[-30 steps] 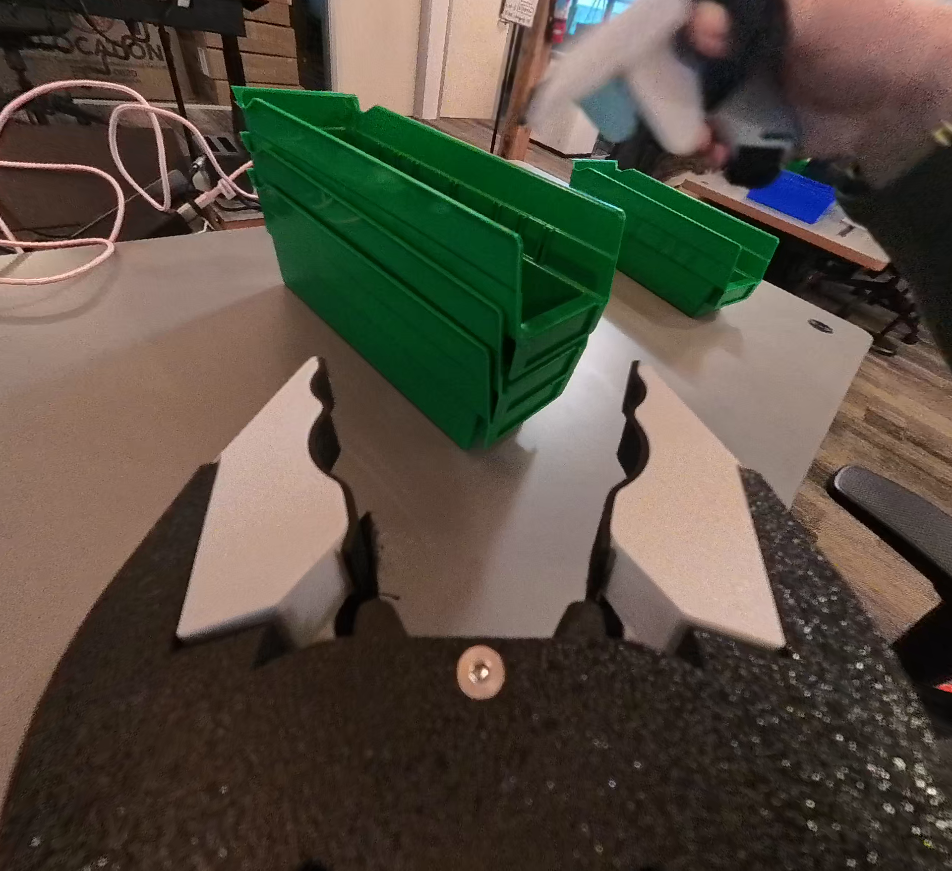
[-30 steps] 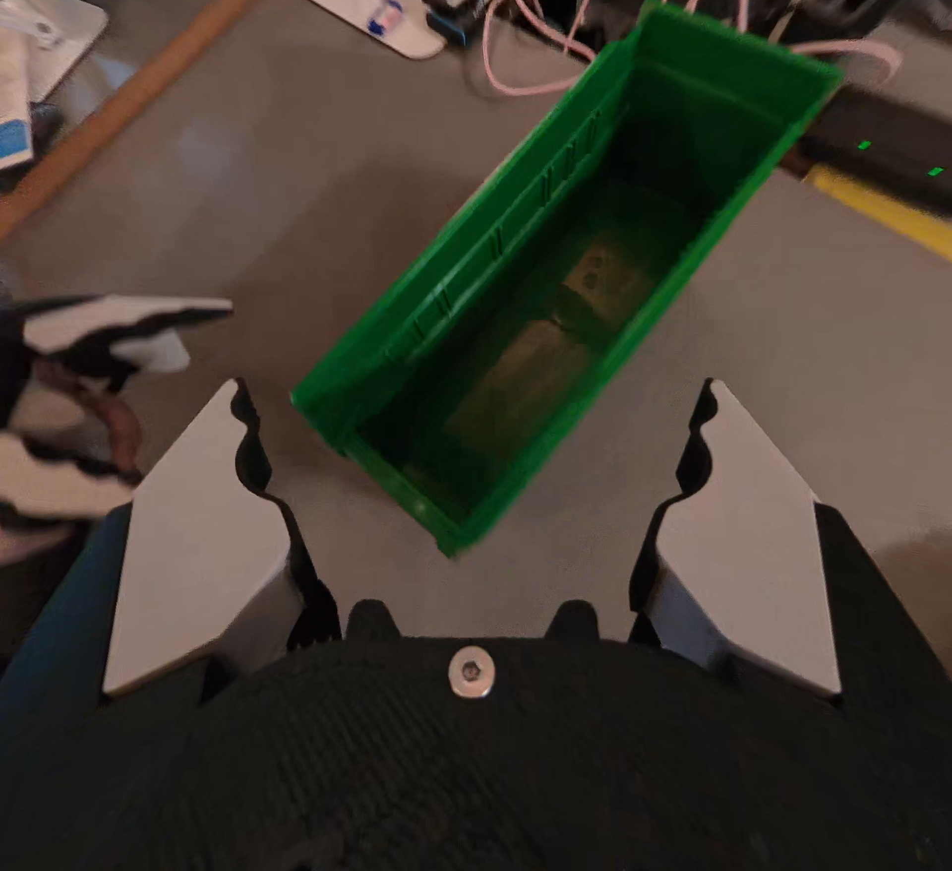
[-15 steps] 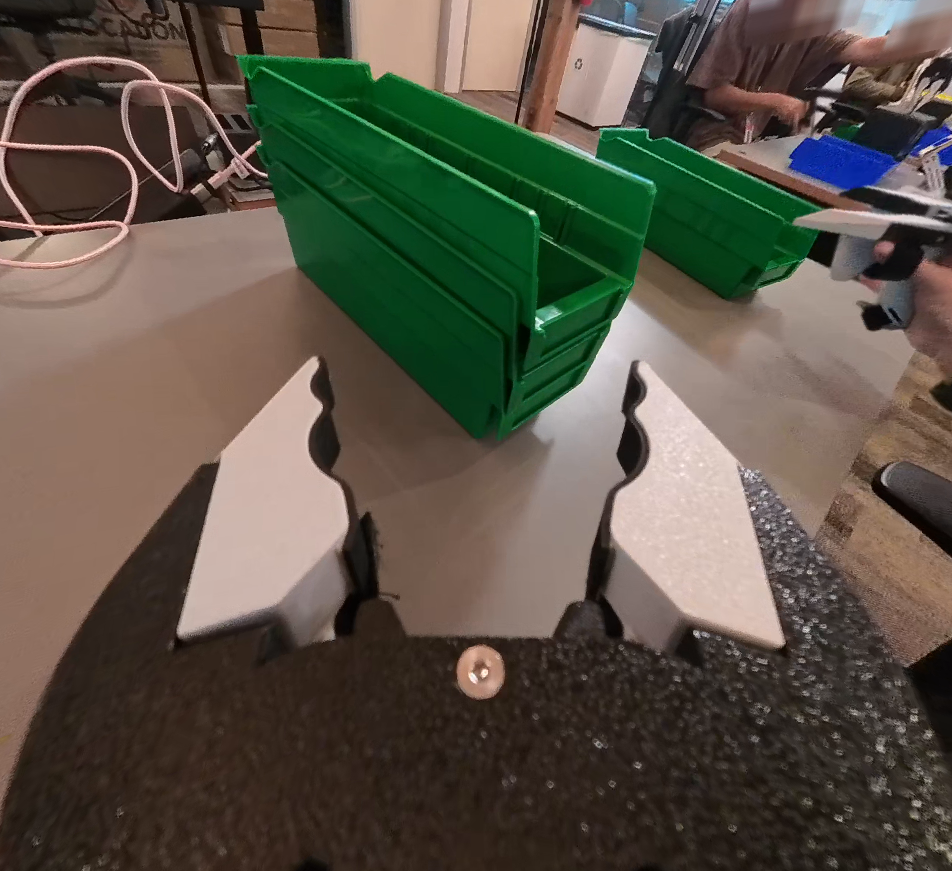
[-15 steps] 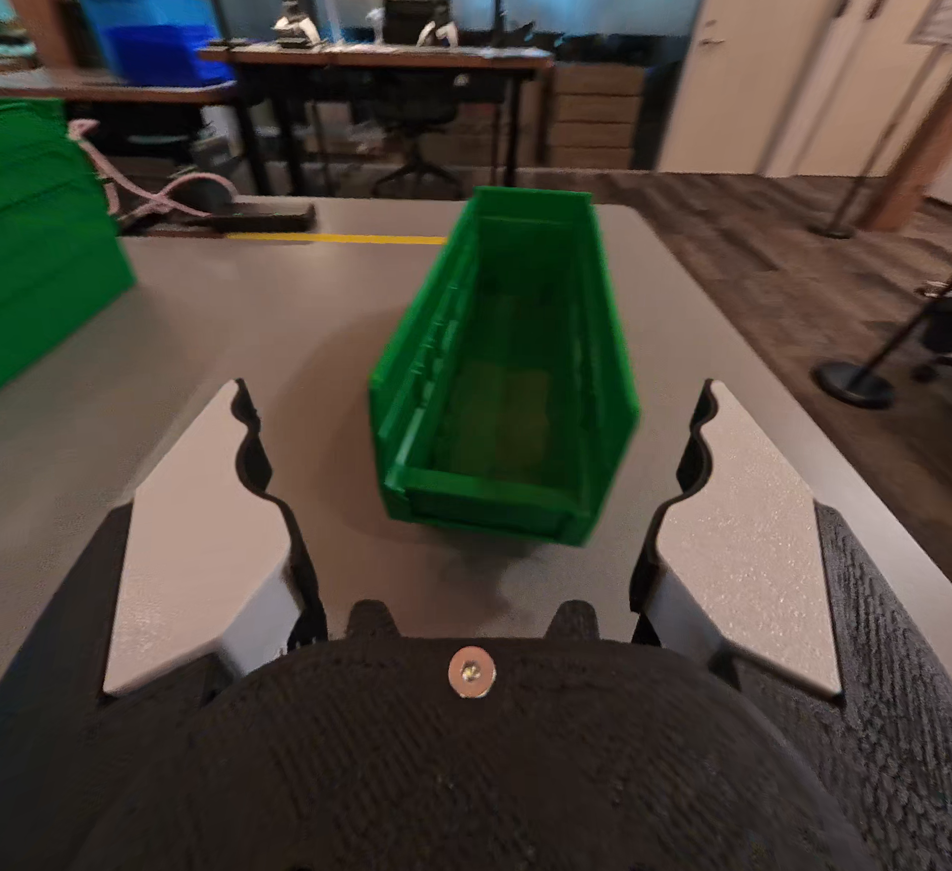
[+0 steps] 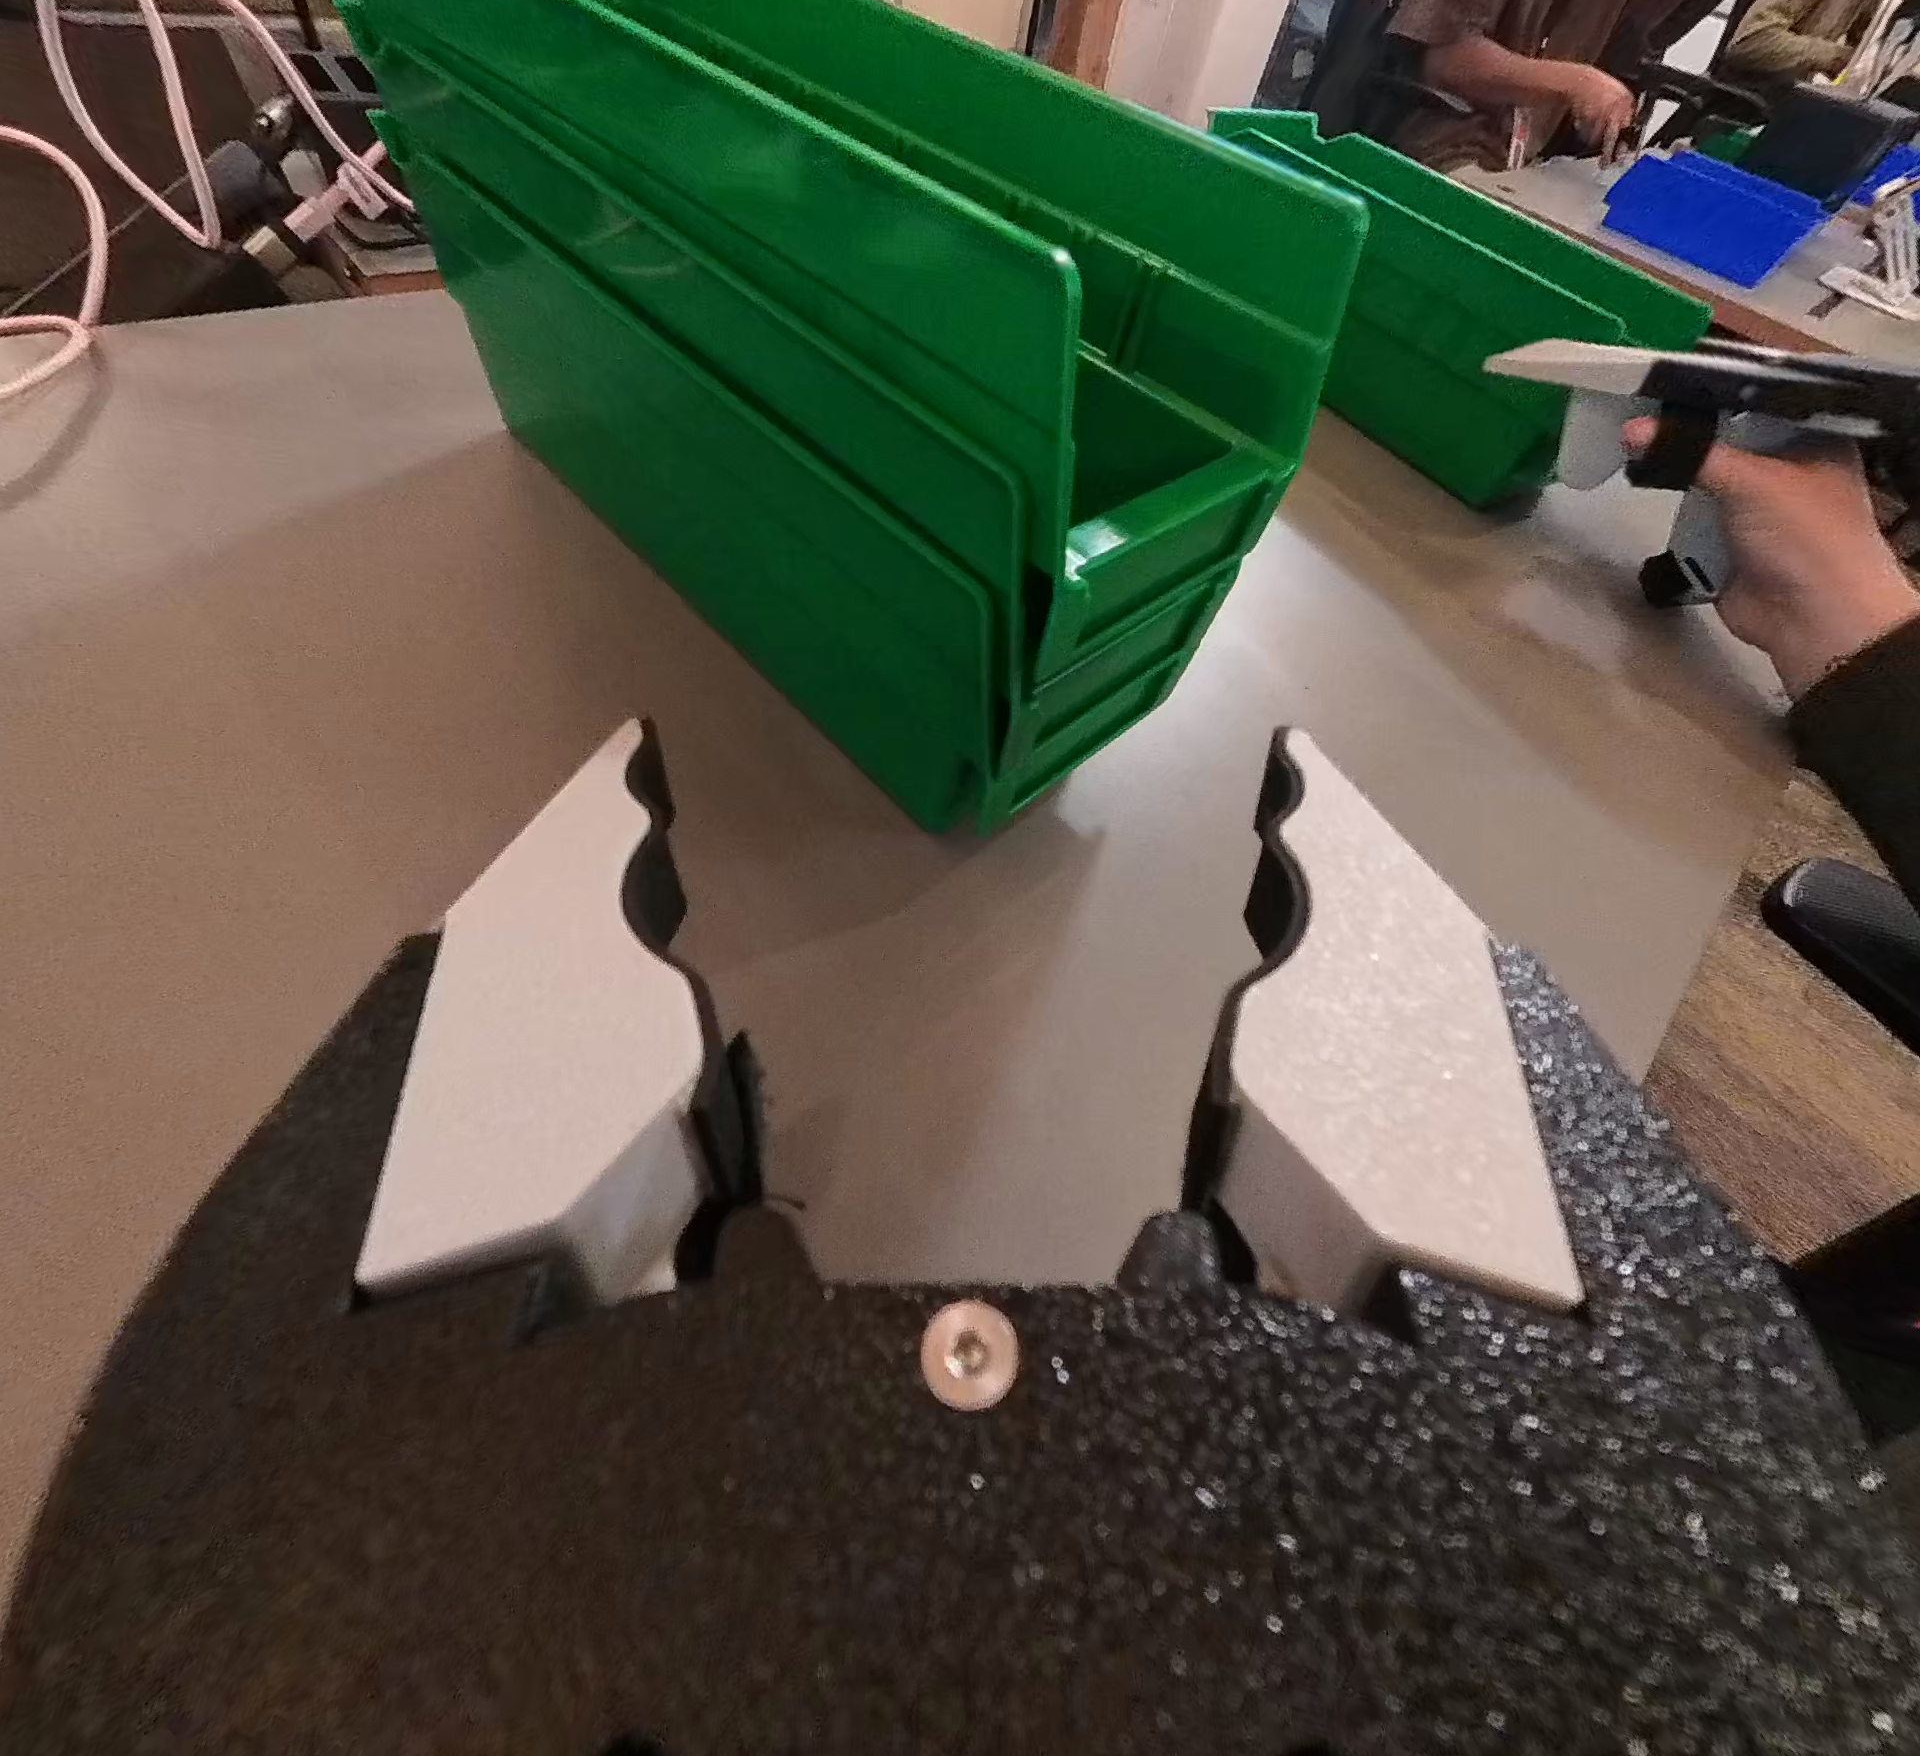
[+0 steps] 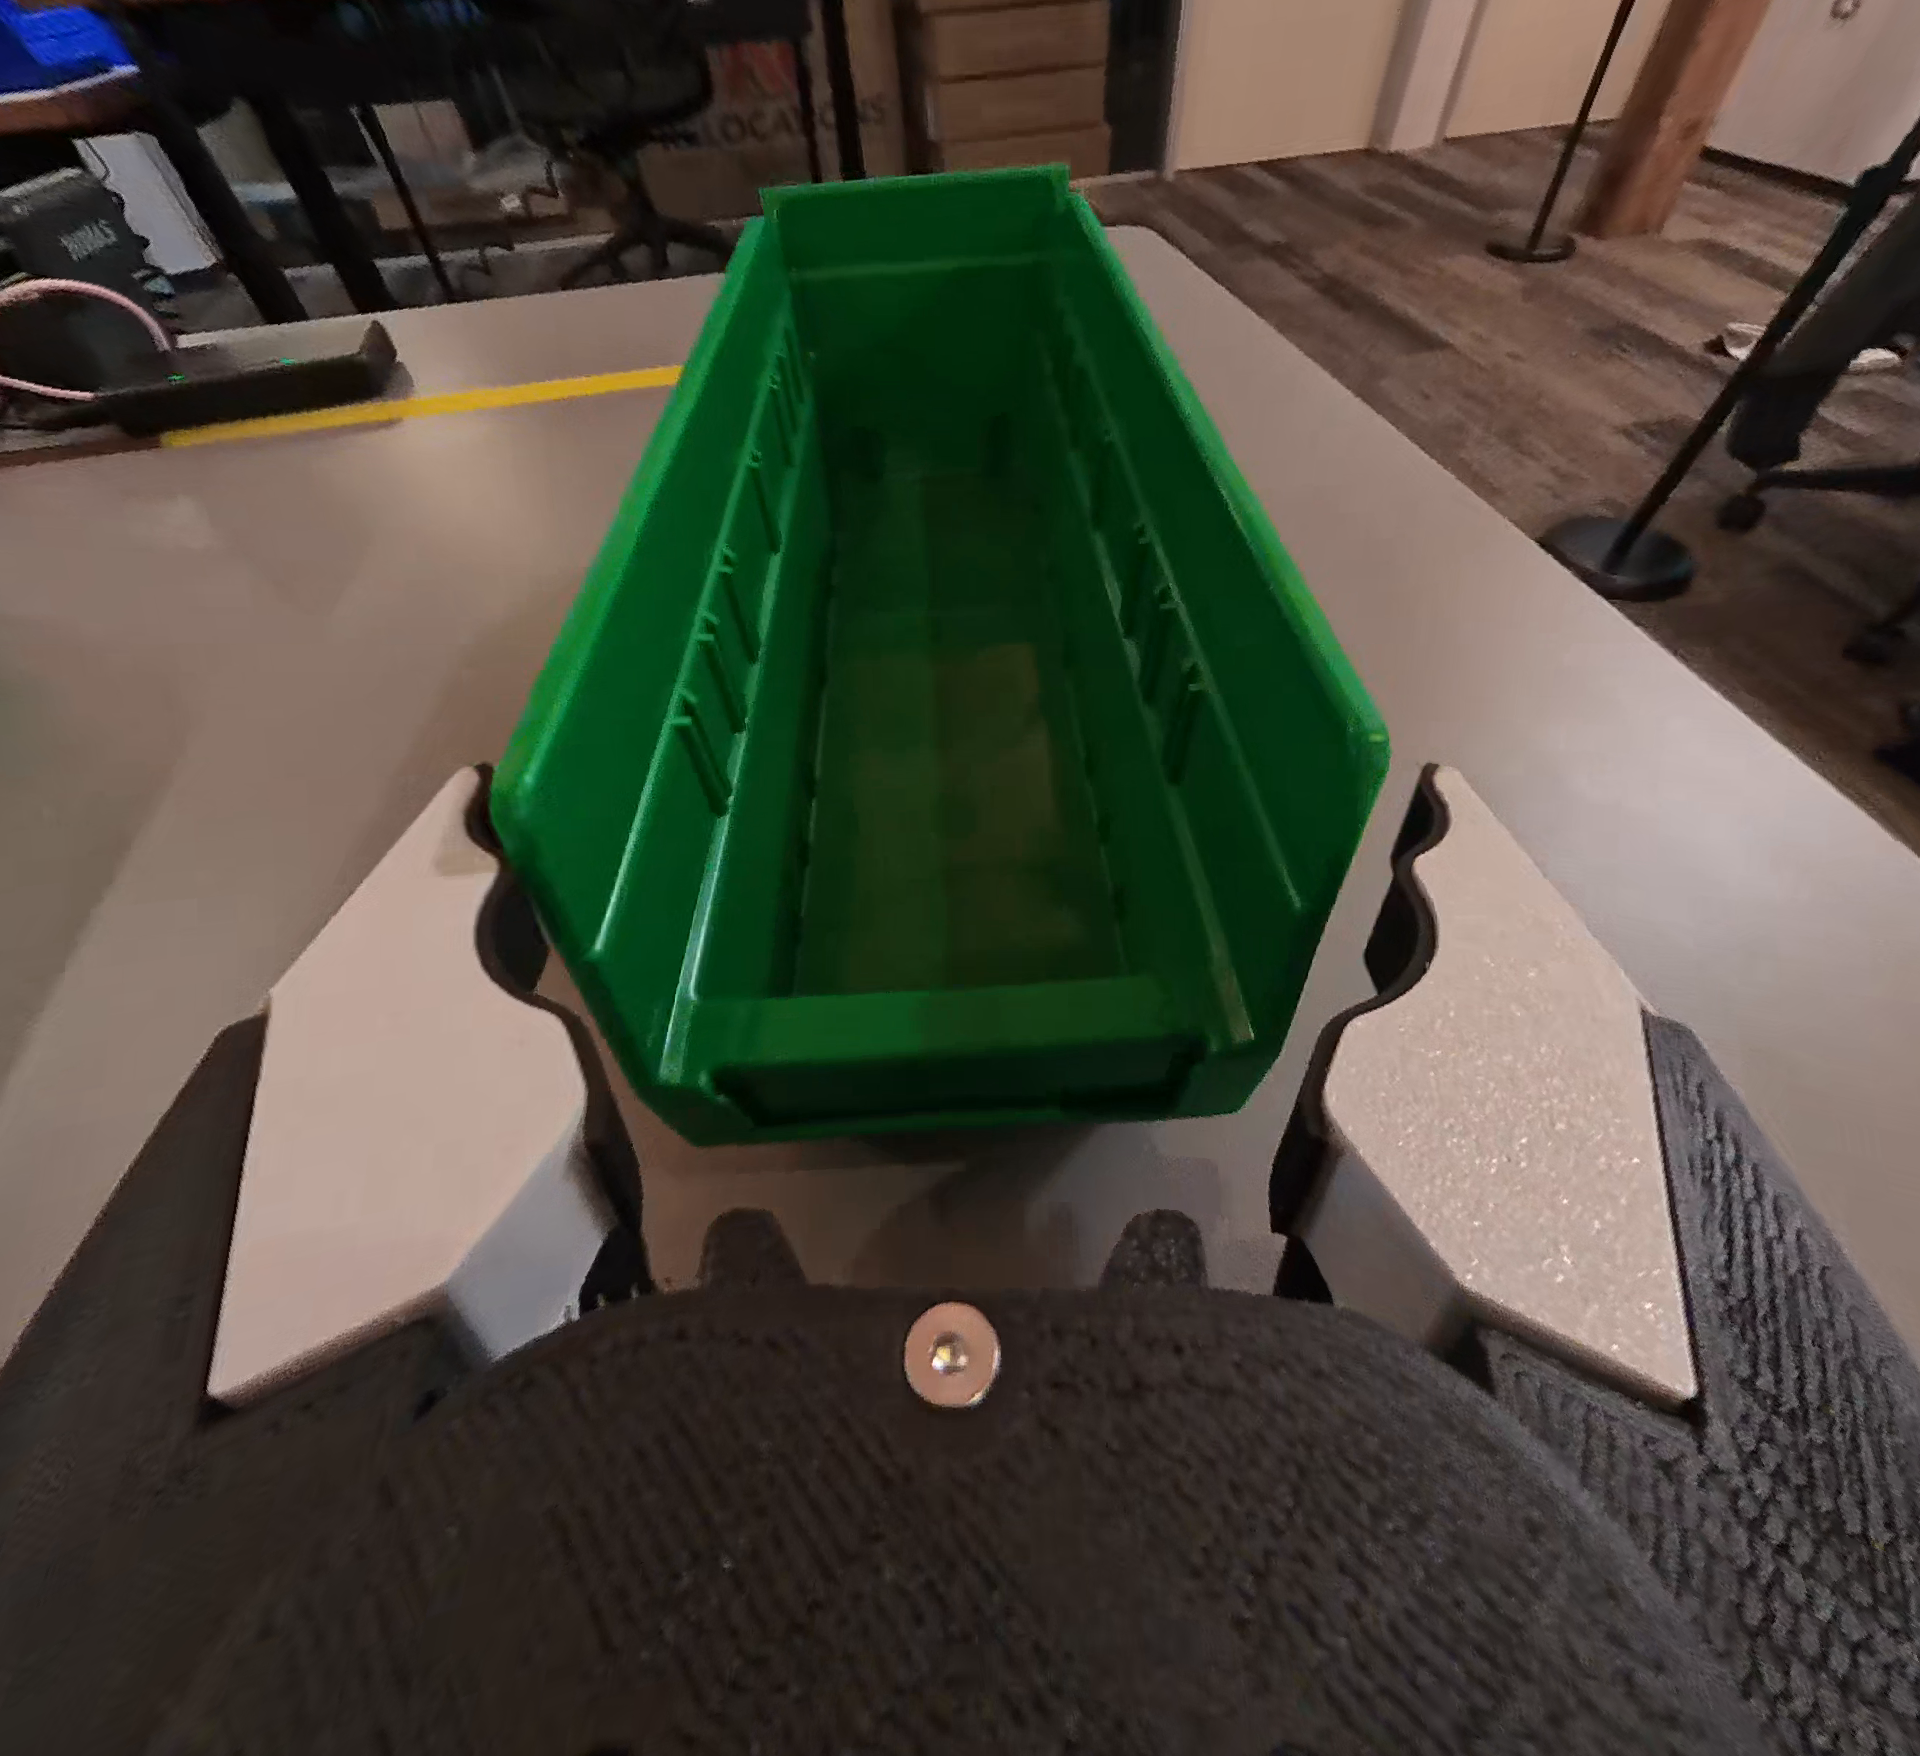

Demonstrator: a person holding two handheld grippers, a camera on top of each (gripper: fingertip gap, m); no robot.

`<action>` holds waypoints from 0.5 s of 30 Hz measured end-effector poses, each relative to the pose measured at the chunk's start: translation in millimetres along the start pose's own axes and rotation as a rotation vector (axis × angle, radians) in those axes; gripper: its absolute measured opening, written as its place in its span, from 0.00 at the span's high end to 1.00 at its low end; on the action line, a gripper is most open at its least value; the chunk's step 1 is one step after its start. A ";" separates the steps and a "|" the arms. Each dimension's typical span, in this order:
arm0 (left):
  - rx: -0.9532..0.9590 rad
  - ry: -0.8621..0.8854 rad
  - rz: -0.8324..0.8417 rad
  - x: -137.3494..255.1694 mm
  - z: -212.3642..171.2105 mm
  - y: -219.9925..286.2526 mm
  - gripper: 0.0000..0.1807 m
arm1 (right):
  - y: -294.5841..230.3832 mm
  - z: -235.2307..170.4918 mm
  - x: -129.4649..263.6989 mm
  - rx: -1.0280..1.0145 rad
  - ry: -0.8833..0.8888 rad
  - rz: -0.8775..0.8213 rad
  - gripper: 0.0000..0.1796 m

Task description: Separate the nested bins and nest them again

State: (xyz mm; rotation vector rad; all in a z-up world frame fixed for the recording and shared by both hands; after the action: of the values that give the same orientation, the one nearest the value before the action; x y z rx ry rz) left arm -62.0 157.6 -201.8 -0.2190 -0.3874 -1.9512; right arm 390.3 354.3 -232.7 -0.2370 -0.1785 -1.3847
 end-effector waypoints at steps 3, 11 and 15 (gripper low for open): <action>0.003 -0.010 -0.008 -2.6 -2.6 0.9 0.39 | -1.5 1.3 -3.3 -0.007 0.003 0.053 0.16; 0.003 -0.004 -0.013 -2.2 -0.9 3.1 0.39 | -12.0 1.1 1.1 0.019 0.005 0.133 0.23; -0.004 0.015 -0.010 2.2 4.2 4.5 0.39 | -21.3 14.6 9.2 0.023 0.089 0.156 0.24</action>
State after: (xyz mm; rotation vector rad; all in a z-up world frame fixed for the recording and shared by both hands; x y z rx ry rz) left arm -58.9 155.6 -196.4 -0.2054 -0.3760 -1.9625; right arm 371.2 345.9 -214.8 -0.1663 -0.0991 -1.2352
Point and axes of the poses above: each gripper's, where its closed fingertips meet, x back along the fingers, z out of its top, y = z × x across the jaws, the point moved 3 cm from there along x, back along the fingers, and after that the axes turned 2 degrees about z, right-handed, at the moved point
